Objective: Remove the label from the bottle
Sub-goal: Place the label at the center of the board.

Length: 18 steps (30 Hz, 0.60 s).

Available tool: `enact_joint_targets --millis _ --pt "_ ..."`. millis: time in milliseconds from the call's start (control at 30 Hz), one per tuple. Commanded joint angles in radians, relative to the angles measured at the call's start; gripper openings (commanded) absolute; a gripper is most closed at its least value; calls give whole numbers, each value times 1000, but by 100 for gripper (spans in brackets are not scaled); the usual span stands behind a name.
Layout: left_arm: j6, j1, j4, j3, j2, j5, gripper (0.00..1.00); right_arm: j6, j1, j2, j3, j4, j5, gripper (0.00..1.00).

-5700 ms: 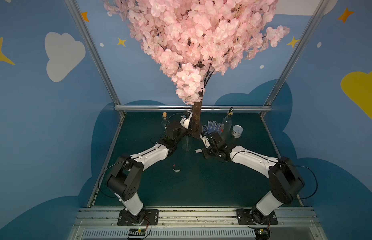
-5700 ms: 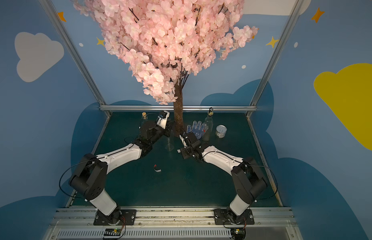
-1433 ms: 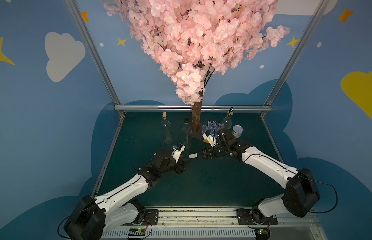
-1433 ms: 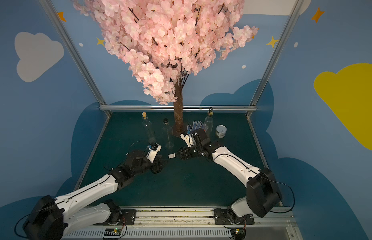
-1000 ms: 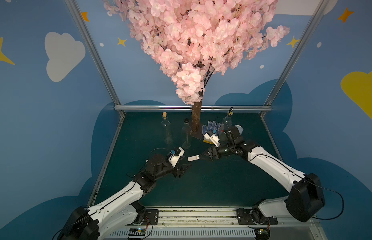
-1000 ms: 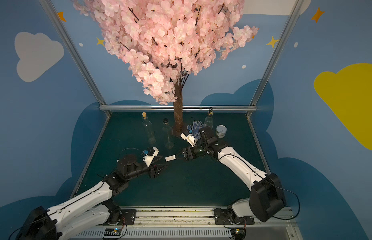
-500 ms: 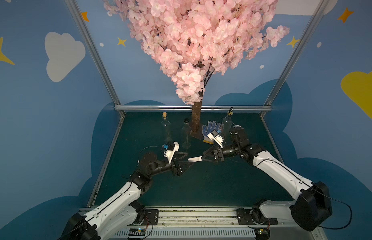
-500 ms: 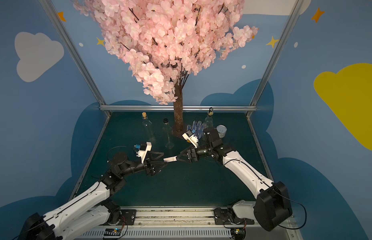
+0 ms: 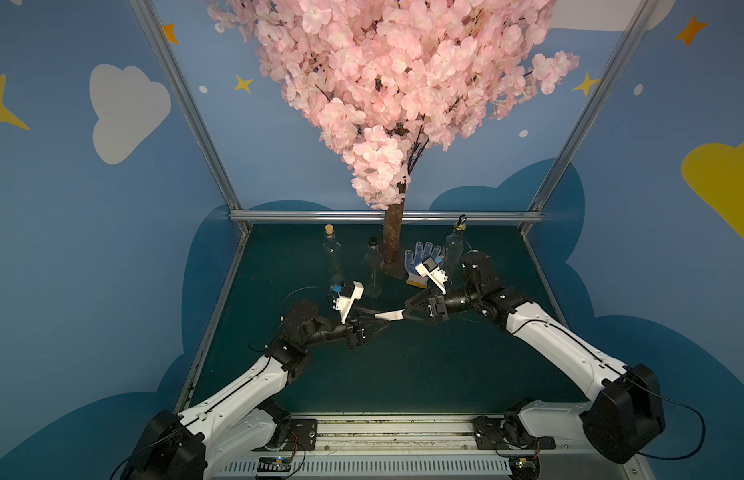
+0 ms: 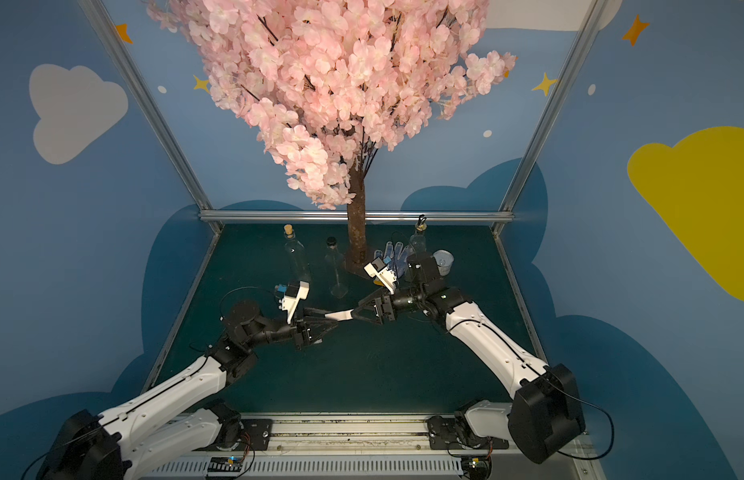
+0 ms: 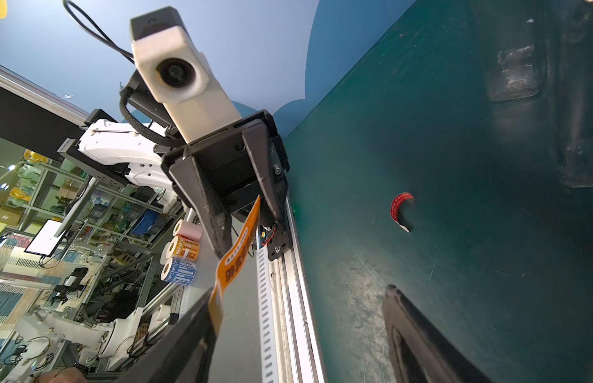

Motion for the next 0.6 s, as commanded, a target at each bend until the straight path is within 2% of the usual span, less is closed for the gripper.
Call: enact_joint_targets --millis 0,567 --pt "-5 -3 34 23 -5 13 30 2 0 -24 0 21 -17 77" --pt "0 -3 18 8 -28 -21 8 3 -1 -13 -12 21 -5 78"
